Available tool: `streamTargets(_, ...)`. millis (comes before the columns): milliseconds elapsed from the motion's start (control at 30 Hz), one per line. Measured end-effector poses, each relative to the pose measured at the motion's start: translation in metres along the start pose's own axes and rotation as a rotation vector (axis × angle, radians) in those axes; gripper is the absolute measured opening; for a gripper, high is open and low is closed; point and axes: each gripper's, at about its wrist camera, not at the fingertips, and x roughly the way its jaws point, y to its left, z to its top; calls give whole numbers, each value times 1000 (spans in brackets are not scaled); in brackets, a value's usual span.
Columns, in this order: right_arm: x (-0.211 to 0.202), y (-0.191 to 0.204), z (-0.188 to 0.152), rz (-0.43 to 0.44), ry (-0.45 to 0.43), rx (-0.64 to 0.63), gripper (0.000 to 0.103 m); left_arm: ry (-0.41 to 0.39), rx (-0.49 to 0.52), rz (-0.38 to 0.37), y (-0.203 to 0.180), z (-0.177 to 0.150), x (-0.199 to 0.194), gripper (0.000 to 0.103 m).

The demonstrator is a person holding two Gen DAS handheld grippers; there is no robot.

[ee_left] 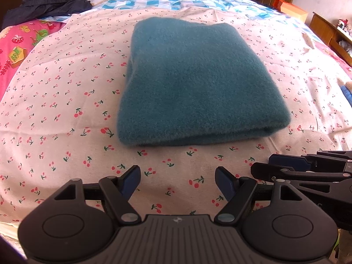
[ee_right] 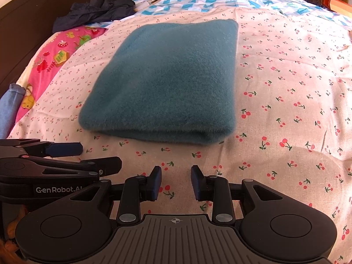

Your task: Fold small clothes

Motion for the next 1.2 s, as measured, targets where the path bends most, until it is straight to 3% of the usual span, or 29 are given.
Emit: streamTargets(1200,-3,1,-1,8,-2,26,30,11,4,4,-1,0,2,79)
